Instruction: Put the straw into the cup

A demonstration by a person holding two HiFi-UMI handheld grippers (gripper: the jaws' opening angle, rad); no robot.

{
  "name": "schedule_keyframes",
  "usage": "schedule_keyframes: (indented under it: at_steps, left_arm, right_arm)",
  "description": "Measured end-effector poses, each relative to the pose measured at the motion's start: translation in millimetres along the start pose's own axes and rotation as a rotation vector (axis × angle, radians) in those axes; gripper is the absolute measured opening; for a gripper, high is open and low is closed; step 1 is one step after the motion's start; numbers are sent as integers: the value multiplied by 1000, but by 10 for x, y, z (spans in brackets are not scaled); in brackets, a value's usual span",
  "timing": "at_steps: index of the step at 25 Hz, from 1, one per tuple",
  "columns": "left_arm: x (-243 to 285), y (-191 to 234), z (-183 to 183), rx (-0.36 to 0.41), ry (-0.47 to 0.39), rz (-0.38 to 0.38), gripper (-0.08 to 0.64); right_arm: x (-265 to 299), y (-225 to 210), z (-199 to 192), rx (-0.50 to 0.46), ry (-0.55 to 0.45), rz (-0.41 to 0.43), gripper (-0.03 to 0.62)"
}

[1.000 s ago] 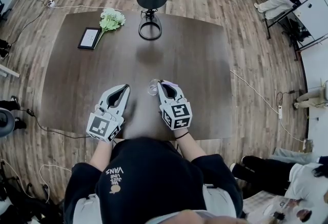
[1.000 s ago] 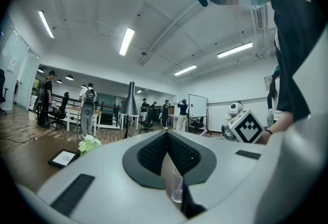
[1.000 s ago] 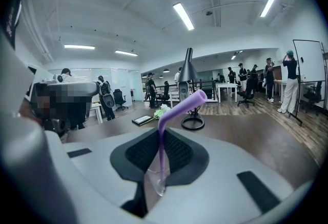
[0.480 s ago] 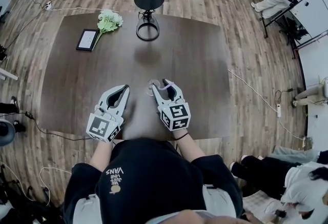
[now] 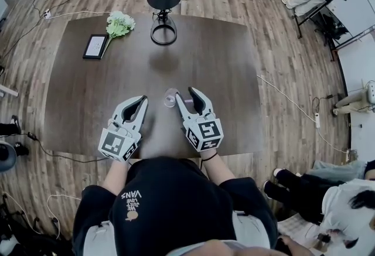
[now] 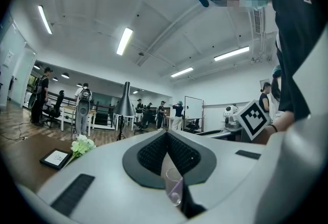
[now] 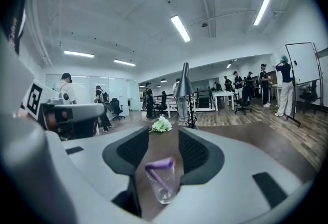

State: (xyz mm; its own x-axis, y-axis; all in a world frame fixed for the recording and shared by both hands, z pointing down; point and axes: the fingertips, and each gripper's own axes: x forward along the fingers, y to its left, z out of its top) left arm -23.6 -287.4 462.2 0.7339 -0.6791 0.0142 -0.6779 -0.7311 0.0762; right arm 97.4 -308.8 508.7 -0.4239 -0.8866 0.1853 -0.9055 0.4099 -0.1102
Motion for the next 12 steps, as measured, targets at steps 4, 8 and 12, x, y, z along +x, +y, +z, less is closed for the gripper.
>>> schedule_keyframes:
  at_steps: [4, 8, 12]
  left_arm:
    - [22, -60, 2, -3, -5, -21, 9]
    - [49, -102, 16, -3, -9, -39, 9]
    - [53, -145, 25, -2, -12, -49, 10]
  right_arm:
    - [-135, -16, 192, -7, -51, -16, 173]
    - [-207, -11, 310, -10, -75, -21, 173]
    - [-300, 16, 390, -18, -93, -21, 173]
